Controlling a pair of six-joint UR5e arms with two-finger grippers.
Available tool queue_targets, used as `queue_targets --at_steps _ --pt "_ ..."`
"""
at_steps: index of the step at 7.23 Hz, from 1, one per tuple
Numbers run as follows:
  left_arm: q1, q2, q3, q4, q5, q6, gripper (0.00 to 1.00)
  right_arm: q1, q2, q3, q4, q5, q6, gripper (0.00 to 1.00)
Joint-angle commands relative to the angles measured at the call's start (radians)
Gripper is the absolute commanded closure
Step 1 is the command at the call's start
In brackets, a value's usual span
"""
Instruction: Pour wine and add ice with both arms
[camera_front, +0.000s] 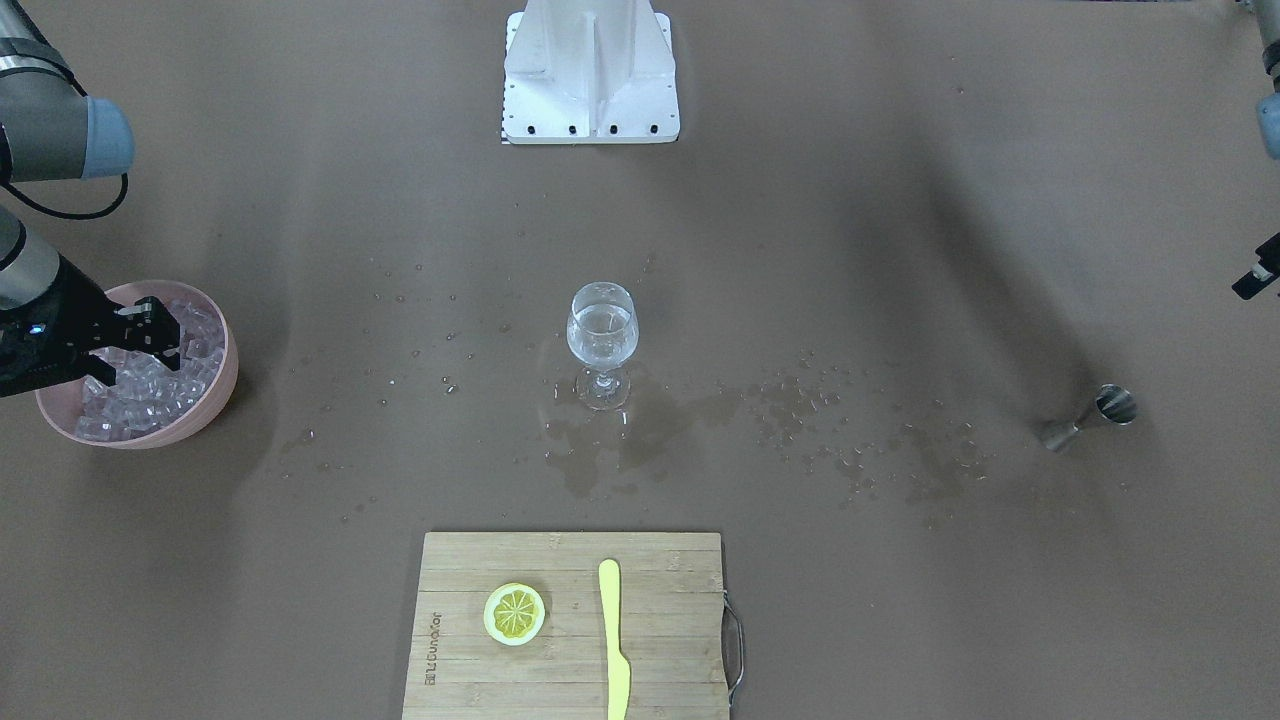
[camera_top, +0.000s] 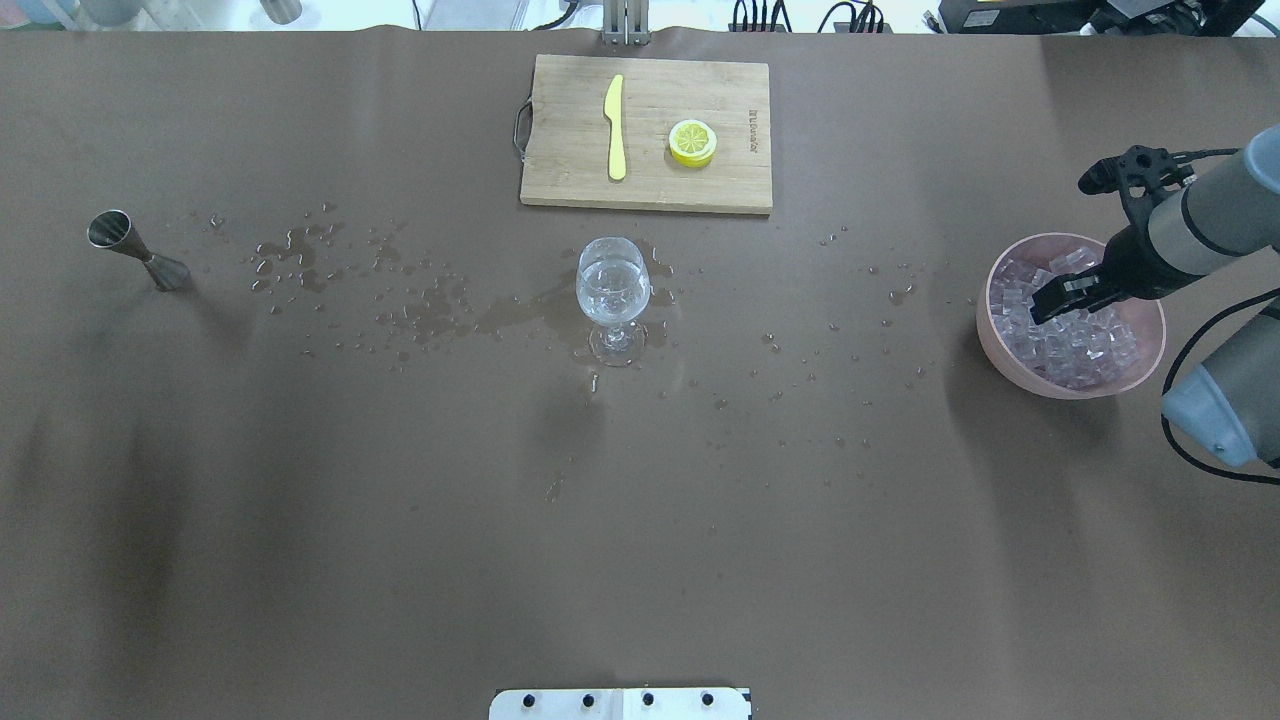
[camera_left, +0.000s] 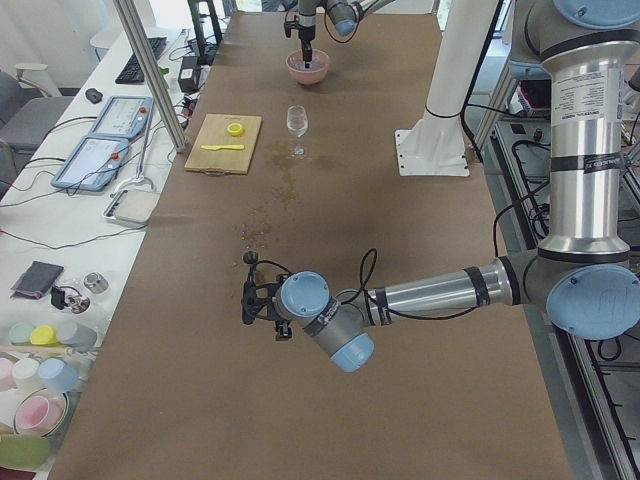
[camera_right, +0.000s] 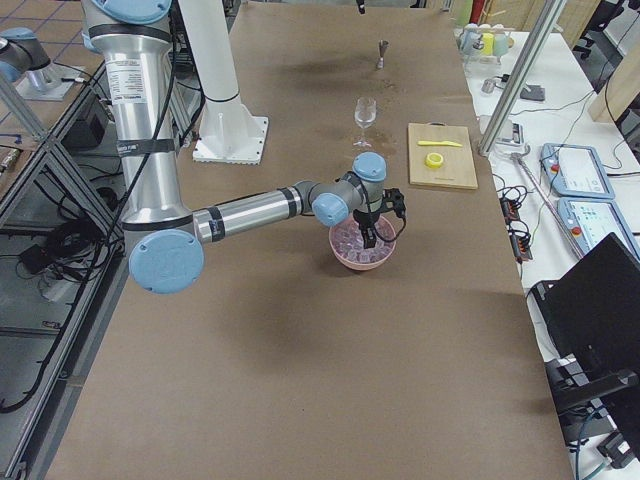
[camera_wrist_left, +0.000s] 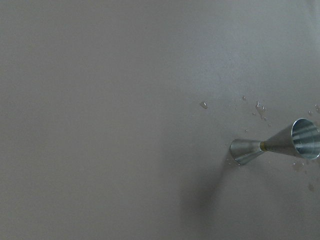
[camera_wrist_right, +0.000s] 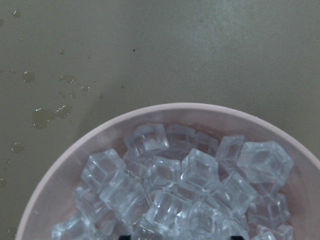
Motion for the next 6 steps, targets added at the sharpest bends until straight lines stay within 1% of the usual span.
queue_targets --at_steps 1,2,3,4,5,6 --pt "0.000 0.001 0.000 0.000 0.000 -0.003 0.02 0.001 -0.002 0.001 -0.001 0.002 0.002 0.47" --pt "0.000 0.001 0.001 0.000 0.002 -0.005 0.02 -0.001 -0.001 0.000 -0.003 0.002 0.002 0.77" --pt "0.000 0.001 0.003 0.000 0.002 -0.006 0.02 -0.001 -0.001 -0.002 -0.007 0.002 0.002 1.00" --pt "0.000 -0.001 0.005 0.000 0.002 -0.006 0.02 0.001 -0.001 0.001 -0.007 0.005 0.002 1.00" --pt "0.000 -0.001 0.005 0.000 0.000 -0.006 0.02 0.001 0.008 0.006 -0.012 0.032 0.002 1.00" --pt "0.000 -0.001 0.003 0.000 0.000 -0.008 0.02 0.008 0.014 0.012 -0.015 0.081 0.003 1.00"
